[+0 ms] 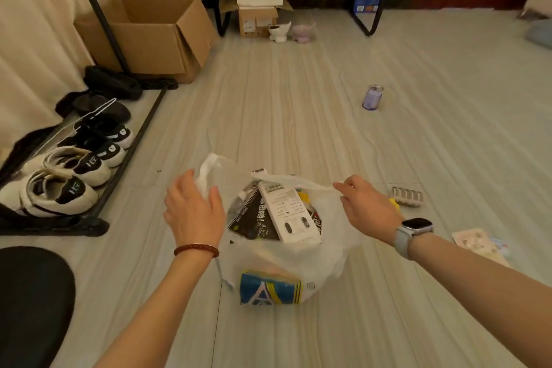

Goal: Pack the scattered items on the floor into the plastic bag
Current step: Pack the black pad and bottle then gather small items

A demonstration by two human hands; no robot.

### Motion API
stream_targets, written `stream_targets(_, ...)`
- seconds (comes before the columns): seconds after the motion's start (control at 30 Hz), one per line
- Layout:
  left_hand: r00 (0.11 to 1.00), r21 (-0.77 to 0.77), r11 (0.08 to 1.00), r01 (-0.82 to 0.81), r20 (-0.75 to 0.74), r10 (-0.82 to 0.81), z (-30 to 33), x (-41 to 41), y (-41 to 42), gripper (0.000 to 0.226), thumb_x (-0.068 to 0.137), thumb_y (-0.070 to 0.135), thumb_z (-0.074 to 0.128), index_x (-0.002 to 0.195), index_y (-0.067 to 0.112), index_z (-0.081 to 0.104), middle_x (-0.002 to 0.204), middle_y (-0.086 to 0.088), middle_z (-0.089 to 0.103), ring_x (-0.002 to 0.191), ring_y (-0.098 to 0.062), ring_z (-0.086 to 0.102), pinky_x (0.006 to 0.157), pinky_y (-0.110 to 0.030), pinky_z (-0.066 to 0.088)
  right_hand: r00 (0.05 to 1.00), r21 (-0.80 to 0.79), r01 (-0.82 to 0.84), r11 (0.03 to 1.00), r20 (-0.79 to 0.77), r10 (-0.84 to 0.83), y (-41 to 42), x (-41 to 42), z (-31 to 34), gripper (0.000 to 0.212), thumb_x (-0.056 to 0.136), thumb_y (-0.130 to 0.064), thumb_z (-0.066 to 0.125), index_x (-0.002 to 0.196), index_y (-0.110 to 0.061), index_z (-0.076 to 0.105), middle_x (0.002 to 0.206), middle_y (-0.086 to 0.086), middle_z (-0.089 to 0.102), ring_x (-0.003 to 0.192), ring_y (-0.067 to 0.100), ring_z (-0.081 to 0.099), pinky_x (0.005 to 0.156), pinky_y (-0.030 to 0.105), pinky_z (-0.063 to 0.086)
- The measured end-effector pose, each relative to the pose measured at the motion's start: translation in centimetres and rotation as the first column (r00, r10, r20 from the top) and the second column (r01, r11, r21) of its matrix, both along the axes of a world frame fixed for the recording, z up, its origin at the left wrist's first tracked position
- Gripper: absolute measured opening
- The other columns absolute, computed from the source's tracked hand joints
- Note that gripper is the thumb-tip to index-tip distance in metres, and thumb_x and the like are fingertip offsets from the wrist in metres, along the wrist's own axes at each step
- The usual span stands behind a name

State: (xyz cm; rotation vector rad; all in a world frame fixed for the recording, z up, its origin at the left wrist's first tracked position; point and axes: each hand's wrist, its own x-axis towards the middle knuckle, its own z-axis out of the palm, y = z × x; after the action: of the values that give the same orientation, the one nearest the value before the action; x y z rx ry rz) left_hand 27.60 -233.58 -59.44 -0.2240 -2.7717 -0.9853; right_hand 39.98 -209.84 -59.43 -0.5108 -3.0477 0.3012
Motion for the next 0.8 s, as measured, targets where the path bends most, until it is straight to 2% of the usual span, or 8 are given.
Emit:
stream_targets(0.07, 0.988, -0.044, 0.995, 0.092, -0.118, -0.096, 2.0, 0.5, 1.2, 0.052, 0.088, 0.027, 0.053, 0.134, 0.010, 0.035, 0.138, -0.019, 0.036, 0.128, -0.036, 0.034, 0.104, -0.053, 0.026, 1.000, -0.043, 0.000, 0.999, -0.030, -0.002, 0.2, -0.2, 1.4, 0.041, 0.096, -0.024, 0.036, 0.137, -0.019, 0.038, 0.138, 0.010, 0.038, 0.121, 0.026, 0.044, 0.090, 0.035, 0.042)
stream_targets(0.13, 0.952, -0.125, 0.969, 0.215, -0.195, -0.237, 4.0, 1.1, 3.0, 0.051, 0.088, 0.031, 0.050, 0.134, 0.012, 0.038, 0.141, -0.016, 0.037, 0.130, -0.034, 0.033, 0.105, -0.053, 0.024, 0.995, -0.082, -0.023, 0.996, -0.100, 0.015, 0.3, -0.2, 3.3, 0.042, 0.096, -0.028, 0.037, 0.138, -0.023, 0.038, 0.145, 0.008, 0.031, 0.128, 0.025, 0.038, 0.101, 0.036, 0.037)
stream_targets(0.3, 0.826, -0.195, 0.852, 0.487, -0.214, -0.521, 8.0, 4.8, 9.5, 0.045, 0.088, 0.030, 0.048, 0.129, 0.013, 0.045, 0.139, -0.012, 0.041, 0.129, -0.031, 0.036, 0.104, -0.046, 0.026, 0.975, -0.030, -0.093, 0.995, -0.207, 0.085, 2.7, 3.4, 7.3, 0.043, 0.094, -0.027, 0.038, 0.136, -0.019, 0.040, 0.144, 0.009, 0.037, 0.132, 0.026, 0.036, 0.107, 0.039, 0.034)
stream_targets(0.4, 0.713, -0.224, 0.731, 0.645, -0.167, -0.681, 8.9, 8.6, 14.4, 0.044, 0.089, 0.029, 0.047, 0.130, 0.015, 0.042, 0.140, -0.009, 0.038, 0.129, -0.028, 0.034, 0.104, -0.042, 0.025, 0.964, -0.060, 0.011, 0.998, -0.266, -0.027, 5.8, 8.2, 8.2, 0.040, 0.093, -0.023, 0.040, 0.133, -0.015, 0.045, 0.139, 0.010, 0.042, 0.129, 0.025, 0.039, 0.107, 0.035, 0.032)
stream_targets(0.5, 0.531, -0.354, 0.507, 0.786, -0.035, -0.847, 7.8, 13.0, 19.4, 0.046, 0.091, 0.031, 0.044, 0.134, 0.017, 0.035, 0.143, -0.006, 0.032, 0.131, -0.025, 0.031, 0.104, -0.039, 0.024, 0.930, -0.145, 0.186, 0.972, -0.293, -0.222, 9.9, 14.5, 7.5, 0.037, 0.093, -0.016, 0.043, 0.129, -0.012, 0.049, 0.134, 0.012, 0.046, 0.125, 0.026, 0.043, 0.105, 0.029, 0.030)
stream_targets(0.57, 0.400, -0.449, 0.317, 0.835, 0.101, -0.911, 6.0, 16.3, 22.4, 0.047, 0.091, 0.033, 0.041, 0.135, 0.019, 0.031, 0.144, -0.004, 0.029, 0.131, -0.023, 0.030, 0.106, -0.038, 0.024, 0.868, -0.244, 0.335, 0.910, -0.295, -0.399, 12.6, 19.4, 6.2, 0.035, 0.092, -0.010, 0.045, 0.126, -0.009, 0.051, 0.130, 0.014, 0.048, 0.121, 0.028, 0.046, 0.103, 0.031, 0.033)
stream_targets(0.63, 0.305, -0.455, 0.182, 0.872, 0.213, -0.928, 3.7, 19.8, 25.2, 0.047, 0.091, 0.034, 0.041, 0.135, 0.019, 0.030, 0.142, -0.004, 0.030, 0.130, -0.024, 0.031, 0.105, -0.039, 0.026, 0.755, -0.361, 0.478, 0.801, -0.297, -0.585, 14.6, 24.6, 4.1, 0.032, 0.091, -0.004, 0.045, 0.122, -0.005, 0.053, 0.125, 0.018, 0.051, 0.115, 0.032, 0.051, 0.099, 0.036, 0.038)
stream_targets(0.8, 0.212, -0.278, 0.092, 0.956, 0.443, -0.871, -4.8, 28.3, 30.3, 0.047, 0.092, 0.034, 0.041, 0.135, 0.017, 0.032, 0.140, -0.006, 0.034, 0.126, -0.026, 0.036, 0.101, -0.039, 0.036, 0.394, -0.511, 0.754, 0.412, -0.150, -0.907, 15.5, 38.1, -3.5, 0.031, 0.092, -0.002, 0.041, 0.120, -0.003, 0.054, 0.124, 0.019, 0.055, 0.114, 0.031, 0.052, 0.096, 0.029, 0.036)
